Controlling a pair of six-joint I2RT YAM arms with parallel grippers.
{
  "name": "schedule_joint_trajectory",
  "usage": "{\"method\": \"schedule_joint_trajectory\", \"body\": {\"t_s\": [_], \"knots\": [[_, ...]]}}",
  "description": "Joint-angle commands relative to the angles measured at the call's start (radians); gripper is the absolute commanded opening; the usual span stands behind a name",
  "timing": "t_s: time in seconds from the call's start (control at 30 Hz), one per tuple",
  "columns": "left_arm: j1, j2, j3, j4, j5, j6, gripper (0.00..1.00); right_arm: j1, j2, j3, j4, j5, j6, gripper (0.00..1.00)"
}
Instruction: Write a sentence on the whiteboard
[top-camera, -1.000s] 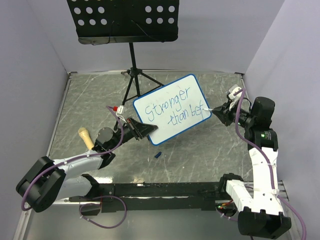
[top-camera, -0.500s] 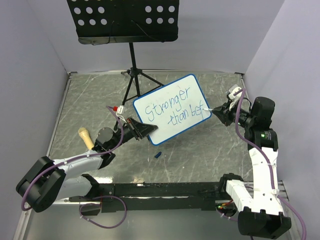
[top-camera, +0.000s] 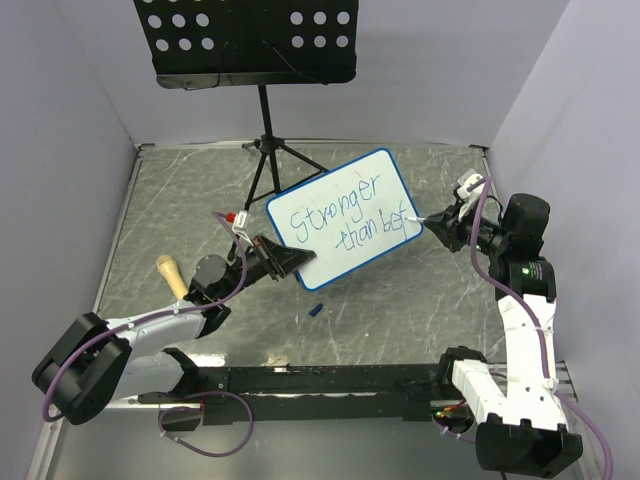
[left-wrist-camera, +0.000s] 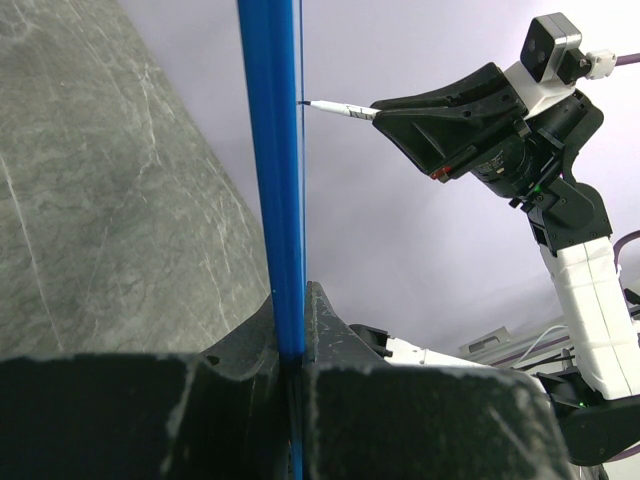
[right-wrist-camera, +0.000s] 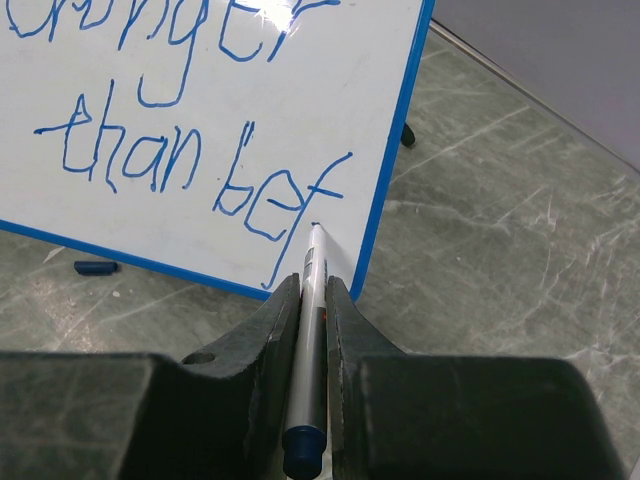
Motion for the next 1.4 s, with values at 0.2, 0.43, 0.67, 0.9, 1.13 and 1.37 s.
{"method": "schedule_joint_trajectory", "body": {"t_s": [0.2, 0.43, 0.67, 0.9, 1.13, 1.37], "knots": [[0.002, -0.043, 0.014, 0.156, -0.003, -0.002, 0.01, -0.004, 0.005, 0.008, 0.008, -0.02, -0.015, 0.0], [0.0, -0.041, 0.022, 0.162, 0.007, -0.002, 0.01, -0.004, 0.011, 0.007, 0.011, -0.018, -0.015, 0.0], [0.002, -0.043, 0.022, 0.169, 0.015, 0.001, 0.01, -0.004, 0.016, 0.001, 0.04, -0.01, 0.017, 0.0], [0.002, -0.041, 0.024, 0.168, 0.02, 0.002, 0.01, -0.004, 0.019, -0.002, 0.084, 0.039, 0.048, 0.0], [0.002, -0.043, 0.019, 0.168, 0.014, 0.001, 0.01, -0.004, 0.016, -0.01, 0.071, 0.068, 0.035, 0.0], [0.0, -0.053, 0.014, 0.16, -0.006, 0.002, 0.01, -0.004, 0.005, -0.015, 0.023, 0.059, -0.003, 0.0]]}}
